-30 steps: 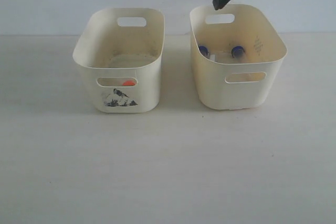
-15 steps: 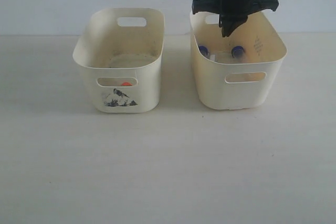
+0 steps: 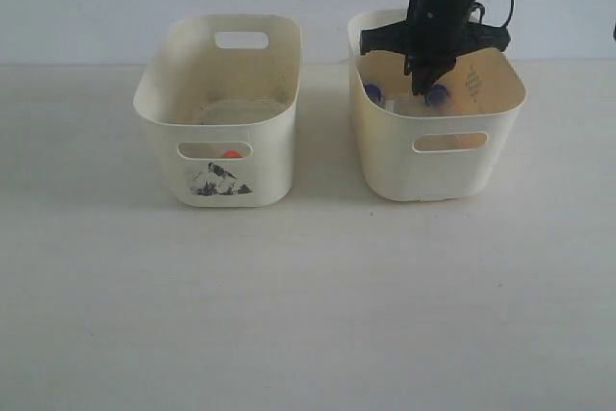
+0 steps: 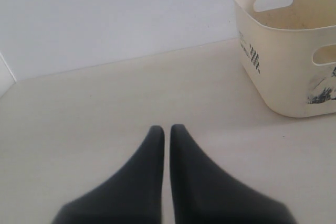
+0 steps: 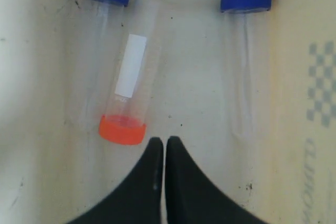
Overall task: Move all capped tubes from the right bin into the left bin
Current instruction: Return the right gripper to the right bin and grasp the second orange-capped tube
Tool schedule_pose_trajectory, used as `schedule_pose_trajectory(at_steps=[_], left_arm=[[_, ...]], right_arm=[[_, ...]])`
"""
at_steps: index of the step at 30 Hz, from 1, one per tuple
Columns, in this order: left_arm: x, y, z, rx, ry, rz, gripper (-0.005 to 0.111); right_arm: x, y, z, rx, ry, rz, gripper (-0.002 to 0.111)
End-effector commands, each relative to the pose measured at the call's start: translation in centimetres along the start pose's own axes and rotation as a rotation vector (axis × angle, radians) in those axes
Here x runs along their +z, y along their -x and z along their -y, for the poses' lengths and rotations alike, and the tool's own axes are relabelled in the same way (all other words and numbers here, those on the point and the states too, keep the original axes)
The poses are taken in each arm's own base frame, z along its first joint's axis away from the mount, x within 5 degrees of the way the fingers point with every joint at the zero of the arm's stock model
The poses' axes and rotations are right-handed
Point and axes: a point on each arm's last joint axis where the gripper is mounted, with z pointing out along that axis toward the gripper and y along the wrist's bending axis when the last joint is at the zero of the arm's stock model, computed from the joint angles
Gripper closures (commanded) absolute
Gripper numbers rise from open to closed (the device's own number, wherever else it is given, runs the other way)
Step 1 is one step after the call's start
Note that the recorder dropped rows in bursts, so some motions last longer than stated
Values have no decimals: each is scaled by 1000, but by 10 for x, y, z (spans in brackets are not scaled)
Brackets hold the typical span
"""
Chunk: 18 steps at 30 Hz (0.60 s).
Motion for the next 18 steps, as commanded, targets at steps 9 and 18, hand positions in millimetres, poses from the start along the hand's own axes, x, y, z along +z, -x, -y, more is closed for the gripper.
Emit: schedule_pose_trajectory(at_steps=[9,18], left_arm=[[0,2,0,-17,-2,12,102],[0,2,0,-17,-2,12,102]], right_arm=[[33,-3,5,-36,-15,-63,107],[40,-6,-5,-36,89,-100,107]])
